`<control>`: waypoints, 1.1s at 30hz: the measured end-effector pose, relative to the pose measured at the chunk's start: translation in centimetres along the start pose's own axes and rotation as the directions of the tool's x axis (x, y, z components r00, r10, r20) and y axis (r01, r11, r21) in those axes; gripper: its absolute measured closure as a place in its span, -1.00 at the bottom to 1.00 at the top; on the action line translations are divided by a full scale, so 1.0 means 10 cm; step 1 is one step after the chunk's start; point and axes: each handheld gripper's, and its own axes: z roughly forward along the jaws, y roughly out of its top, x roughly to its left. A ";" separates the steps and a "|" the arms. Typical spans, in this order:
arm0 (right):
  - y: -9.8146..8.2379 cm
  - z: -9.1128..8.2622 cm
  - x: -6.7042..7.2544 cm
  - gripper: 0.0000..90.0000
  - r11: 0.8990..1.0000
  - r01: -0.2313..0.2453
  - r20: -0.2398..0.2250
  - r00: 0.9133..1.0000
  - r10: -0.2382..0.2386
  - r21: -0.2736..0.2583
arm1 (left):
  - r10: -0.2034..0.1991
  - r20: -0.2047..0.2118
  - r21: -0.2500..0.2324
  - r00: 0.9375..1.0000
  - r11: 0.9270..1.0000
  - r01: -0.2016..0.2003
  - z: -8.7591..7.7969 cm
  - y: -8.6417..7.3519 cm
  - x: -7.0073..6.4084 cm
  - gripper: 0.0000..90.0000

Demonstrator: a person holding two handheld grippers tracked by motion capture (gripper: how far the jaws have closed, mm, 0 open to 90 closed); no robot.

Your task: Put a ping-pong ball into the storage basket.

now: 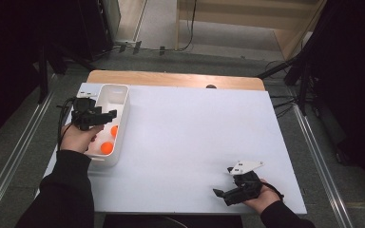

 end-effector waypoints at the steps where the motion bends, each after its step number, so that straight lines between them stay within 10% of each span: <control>1: 0.00 0.00 0.00 -0.90 1.000 0.004 0.000 1.000 -0.004 -0.002 | -0.002 0.005 -0.002 1.000 1.000 0.002 -0.01 0.01 0.00 -0.19; 33: 0.00 0.00 0.00 -0.90 1.000 -0.001 0.001 1.000 0.001 -0.001 | 0.059 0.232 0.003 0.971 0.998 -0.061 -0.18 0.15 -0.37 -0.38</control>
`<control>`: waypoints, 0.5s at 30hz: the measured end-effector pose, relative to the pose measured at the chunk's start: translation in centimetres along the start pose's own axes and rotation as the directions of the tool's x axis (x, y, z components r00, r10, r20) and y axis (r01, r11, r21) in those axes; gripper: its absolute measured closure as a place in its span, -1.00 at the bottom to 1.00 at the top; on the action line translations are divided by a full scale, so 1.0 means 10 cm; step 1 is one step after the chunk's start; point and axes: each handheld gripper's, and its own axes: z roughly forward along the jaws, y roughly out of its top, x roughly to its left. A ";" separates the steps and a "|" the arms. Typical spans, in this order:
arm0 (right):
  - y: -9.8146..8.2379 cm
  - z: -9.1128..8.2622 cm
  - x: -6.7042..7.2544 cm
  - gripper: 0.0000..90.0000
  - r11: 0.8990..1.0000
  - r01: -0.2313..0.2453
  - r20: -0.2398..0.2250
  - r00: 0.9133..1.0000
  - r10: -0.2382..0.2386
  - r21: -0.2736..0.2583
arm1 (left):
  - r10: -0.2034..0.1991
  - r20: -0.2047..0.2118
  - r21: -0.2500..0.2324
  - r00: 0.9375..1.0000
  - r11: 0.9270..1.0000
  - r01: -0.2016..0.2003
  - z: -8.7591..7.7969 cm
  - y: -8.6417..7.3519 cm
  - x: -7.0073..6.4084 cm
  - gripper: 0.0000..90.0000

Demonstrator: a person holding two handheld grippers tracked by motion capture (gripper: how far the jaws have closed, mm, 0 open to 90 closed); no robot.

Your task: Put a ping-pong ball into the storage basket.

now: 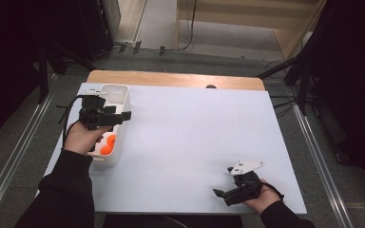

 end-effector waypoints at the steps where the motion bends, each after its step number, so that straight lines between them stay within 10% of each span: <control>1: 0.00 0.00 0.00 -0.90 1.000 0.004 0.000 1.000 -0.004 -0.002 | 0.001 0.007 0.003 1.000 1.000 -0.001 0.00 0.00 -0.02 -0.41; 15: 0.00 0.00 0.00 -0.90 1.000 0.001 -0.002 1.000 -0.001 -0.001 | 0.049 0.078 0.011 0.996 0.999 -0.050 0.04 0.01 -0.18 -0.41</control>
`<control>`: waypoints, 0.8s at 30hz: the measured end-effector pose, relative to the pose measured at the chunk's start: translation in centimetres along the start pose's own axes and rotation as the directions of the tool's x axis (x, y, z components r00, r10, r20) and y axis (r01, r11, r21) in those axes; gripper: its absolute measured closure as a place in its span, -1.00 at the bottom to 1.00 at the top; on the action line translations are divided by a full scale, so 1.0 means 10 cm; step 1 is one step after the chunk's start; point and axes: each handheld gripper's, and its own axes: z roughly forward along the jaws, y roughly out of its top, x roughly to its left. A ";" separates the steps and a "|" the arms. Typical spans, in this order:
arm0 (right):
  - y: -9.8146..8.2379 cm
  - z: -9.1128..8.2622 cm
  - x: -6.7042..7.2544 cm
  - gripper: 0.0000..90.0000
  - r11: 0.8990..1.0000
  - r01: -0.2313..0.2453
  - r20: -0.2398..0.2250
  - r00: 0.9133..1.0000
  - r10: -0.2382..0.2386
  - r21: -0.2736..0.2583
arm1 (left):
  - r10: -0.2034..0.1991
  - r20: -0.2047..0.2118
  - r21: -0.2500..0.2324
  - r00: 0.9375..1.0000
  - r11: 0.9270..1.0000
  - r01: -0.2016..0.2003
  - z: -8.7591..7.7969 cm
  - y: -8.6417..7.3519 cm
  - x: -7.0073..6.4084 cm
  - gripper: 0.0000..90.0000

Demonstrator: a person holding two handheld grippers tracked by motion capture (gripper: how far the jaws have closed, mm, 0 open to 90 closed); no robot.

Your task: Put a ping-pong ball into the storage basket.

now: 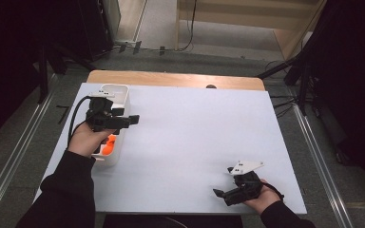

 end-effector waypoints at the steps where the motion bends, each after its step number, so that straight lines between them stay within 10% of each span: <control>1: 0.00 0.00 0.00 -0.90 1.000 -0.001 0.001 1.000 0.001 -0.001 | 0.000 0.012 -0.002 1.000 1.000 0.000 0.00 0.00 -0.01 -0.41; 24: 0.00 -0.01 0.00 -0.90 1.000 0.005 0.001 1.000 -0.005 -0.003 | 0.064 0.072 0.006 0.995 0.998 -0.065 0.09 -0.09 -0.17 -0.41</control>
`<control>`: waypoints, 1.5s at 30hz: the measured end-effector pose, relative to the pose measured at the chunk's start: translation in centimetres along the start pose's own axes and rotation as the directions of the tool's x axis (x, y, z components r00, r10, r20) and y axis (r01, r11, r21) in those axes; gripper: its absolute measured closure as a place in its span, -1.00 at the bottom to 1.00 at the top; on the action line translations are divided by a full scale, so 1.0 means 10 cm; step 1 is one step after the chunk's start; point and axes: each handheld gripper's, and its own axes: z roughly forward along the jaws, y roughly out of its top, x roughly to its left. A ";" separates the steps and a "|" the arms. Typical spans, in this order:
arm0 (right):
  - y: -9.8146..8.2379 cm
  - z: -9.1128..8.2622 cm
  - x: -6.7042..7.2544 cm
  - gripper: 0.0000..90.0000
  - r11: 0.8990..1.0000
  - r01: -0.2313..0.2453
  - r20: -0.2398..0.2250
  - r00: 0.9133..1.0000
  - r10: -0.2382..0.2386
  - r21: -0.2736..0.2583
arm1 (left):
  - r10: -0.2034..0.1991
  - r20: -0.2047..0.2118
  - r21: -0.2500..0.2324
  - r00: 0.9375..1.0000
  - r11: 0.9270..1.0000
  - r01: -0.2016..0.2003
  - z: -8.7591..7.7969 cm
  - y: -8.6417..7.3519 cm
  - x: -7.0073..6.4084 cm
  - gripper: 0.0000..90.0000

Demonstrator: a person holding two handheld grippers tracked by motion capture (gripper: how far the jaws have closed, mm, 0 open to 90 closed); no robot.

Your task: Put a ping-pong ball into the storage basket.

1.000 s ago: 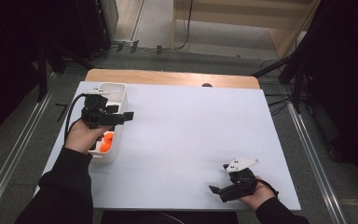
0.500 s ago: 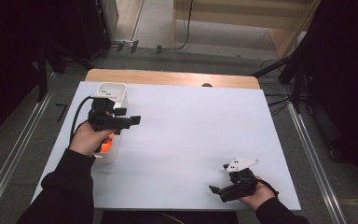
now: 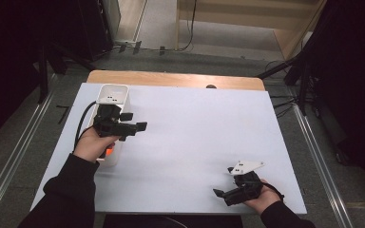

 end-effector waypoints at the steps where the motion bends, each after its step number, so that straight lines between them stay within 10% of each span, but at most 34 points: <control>1: 0.00 0.00 0.00 -0.90 1.000 0.000 0.000 1.000 0.000 0.000 | 0.004 0.003 -0.001 1.000 1.000 -0.004 0.00 -0.01 -0.01 -0.41; 45: 0.00 0.00 0.00 -0.90 1.000 -0.001 -0.001 1.000 0.001 0.000 | 0.139 0.096 0.037 0.986 0.989 -0.143 0.17 -0.40 -0.35 -0.41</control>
